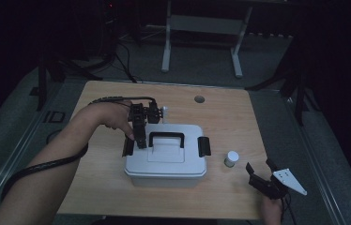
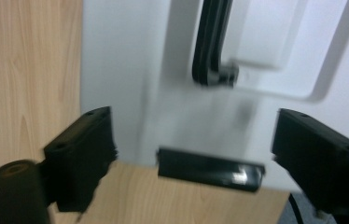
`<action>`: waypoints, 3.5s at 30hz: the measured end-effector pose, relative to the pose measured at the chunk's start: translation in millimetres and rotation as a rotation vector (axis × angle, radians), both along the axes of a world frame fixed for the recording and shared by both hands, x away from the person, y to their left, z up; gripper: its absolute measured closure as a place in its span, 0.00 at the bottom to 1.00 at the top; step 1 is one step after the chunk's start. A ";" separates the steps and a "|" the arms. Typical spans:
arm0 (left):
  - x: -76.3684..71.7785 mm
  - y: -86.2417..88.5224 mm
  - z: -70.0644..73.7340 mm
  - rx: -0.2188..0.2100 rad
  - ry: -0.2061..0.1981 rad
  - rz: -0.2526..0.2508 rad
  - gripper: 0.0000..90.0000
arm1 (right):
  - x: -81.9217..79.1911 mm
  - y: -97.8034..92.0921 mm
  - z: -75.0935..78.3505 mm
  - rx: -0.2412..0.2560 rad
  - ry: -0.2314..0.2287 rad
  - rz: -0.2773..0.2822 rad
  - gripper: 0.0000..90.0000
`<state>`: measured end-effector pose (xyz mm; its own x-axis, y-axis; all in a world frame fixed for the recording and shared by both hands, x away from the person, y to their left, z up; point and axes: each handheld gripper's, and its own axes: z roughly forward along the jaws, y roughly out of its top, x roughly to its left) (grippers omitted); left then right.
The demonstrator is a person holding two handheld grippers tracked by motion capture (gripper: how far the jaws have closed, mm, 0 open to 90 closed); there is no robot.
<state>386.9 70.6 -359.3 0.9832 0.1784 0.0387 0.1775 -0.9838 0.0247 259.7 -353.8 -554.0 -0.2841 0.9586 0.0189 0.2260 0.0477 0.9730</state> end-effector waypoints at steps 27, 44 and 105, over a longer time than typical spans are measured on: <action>-8.6 -27.2 -12.4 0.068 0.027 -0.090 0.78 | 0.2 -0.4 0.1 0.005 0.003 0.005 0.15; -9.4 -27.4 -13.5 0.050 0.061 -0.097 0.92 | 0.4 -0.1 0.1 0.003 0.006 0.005 0.15; -19.8 25.7 49.2 0.009 -0.021 0.008 0.93 | 0.7 0.5 0.2 0.000 0.012 -0.001 0.15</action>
<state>367.1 96.3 -310.1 0.9807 0.1858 0.0608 0.1849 -0.9826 0.0200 260.4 -353.3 -553.8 -0.2827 0.9590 0.0219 0.2372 0.0478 0.9703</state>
